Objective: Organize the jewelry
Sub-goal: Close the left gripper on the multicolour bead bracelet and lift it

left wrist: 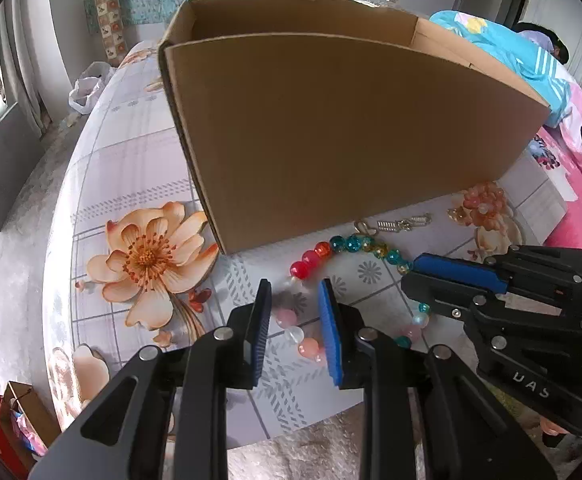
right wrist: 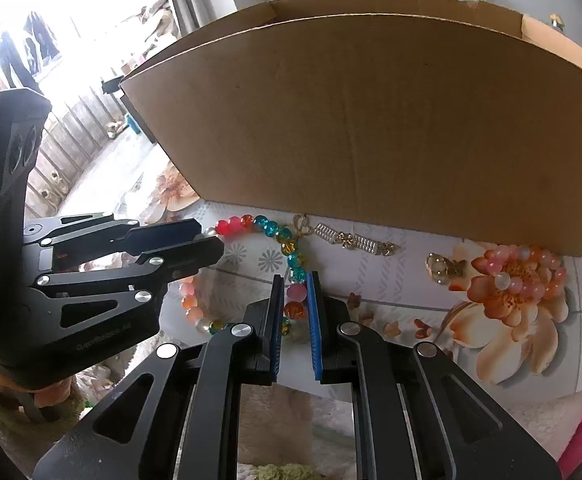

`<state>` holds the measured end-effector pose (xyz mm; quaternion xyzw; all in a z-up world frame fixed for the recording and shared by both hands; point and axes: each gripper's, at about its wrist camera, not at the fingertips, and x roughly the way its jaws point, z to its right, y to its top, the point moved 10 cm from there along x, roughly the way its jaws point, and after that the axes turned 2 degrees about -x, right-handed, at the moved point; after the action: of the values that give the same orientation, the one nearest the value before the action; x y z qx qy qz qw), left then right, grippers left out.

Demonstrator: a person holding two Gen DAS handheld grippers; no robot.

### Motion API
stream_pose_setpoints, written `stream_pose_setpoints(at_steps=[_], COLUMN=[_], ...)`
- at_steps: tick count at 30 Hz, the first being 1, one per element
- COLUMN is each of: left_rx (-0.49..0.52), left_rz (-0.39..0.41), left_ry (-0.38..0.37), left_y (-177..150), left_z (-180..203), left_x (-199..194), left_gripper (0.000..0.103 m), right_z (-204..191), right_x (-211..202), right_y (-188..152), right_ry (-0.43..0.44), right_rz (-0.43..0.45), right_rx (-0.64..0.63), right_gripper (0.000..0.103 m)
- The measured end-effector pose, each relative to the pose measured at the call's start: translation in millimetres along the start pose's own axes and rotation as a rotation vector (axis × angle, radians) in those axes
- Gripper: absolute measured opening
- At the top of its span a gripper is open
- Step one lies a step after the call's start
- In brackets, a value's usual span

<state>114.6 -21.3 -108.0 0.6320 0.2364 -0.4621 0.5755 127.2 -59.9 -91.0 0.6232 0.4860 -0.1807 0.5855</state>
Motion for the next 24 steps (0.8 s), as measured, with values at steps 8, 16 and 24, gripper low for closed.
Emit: stream_pose_setpoints(at_steps=[8, 16, 24], left_rx=[0.018, 0.020, 0.017], left_rz=[0.007, 0.012, 0.026], left_ry=[0.023, 0.030, 0.055], left_y=[1.1, 1.3, 2.0], left_z=[1.9, 3.5, -2.9], left_x=[1.4, 2.5, 1.8], left_gripper=[0.023, 0.023, 0.013], right_z=[2.7, 2.6, 8.3], right_x=[-1.5, -1.3, -3.8], right_y=[-0.9, -0.7, 0.0], right_ry=[0.007, 0.007, 0.028], right_rz=[0.001, 0.002, 0.010], right_rx=[0.006, 0.008, 0.049], right_gripper=[0.011, 0.011, 0.009])
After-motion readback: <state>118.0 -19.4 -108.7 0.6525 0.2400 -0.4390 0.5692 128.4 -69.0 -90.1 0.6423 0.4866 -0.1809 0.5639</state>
